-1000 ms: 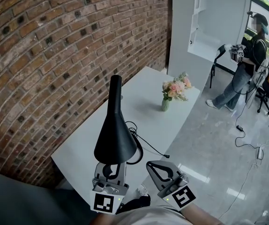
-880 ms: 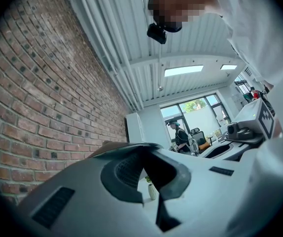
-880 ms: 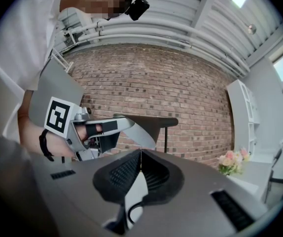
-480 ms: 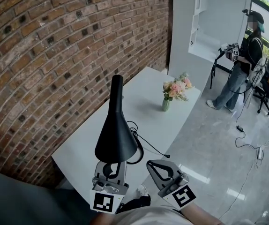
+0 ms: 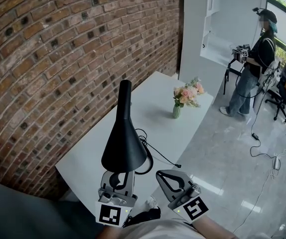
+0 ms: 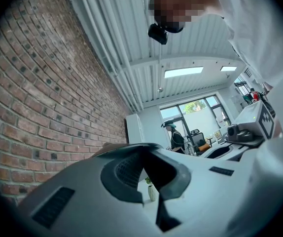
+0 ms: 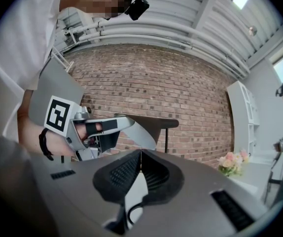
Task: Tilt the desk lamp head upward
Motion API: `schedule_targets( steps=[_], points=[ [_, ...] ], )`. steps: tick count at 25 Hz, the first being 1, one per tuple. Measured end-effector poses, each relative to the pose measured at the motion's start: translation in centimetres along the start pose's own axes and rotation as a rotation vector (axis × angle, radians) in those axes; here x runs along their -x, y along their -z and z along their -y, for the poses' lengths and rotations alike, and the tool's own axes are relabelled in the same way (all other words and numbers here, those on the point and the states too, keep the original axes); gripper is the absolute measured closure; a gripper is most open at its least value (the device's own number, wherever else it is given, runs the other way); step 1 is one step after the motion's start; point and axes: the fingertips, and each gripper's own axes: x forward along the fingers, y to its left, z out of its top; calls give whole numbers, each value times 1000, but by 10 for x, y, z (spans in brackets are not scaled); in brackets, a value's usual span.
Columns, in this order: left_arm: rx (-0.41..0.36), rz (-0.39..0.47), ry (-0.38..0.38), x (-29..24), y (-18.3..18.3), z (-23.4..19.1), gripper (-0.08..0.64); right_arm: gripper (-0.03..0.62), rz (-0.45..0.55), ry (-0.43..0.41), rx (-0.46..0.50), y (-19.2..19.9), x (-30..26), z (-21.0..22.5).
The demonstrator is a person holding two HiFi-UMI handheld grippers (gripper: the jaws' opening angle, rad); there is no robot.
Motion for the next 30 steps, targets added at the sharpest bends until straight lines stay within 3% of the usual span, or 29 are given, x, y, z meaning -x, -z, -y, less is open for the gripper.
schedule_targets(
  steps=[30],
  points=[
    [31,-27,-41,22,15,7,552,574,-19,-42,-1,1,10,-21]
  ],
)
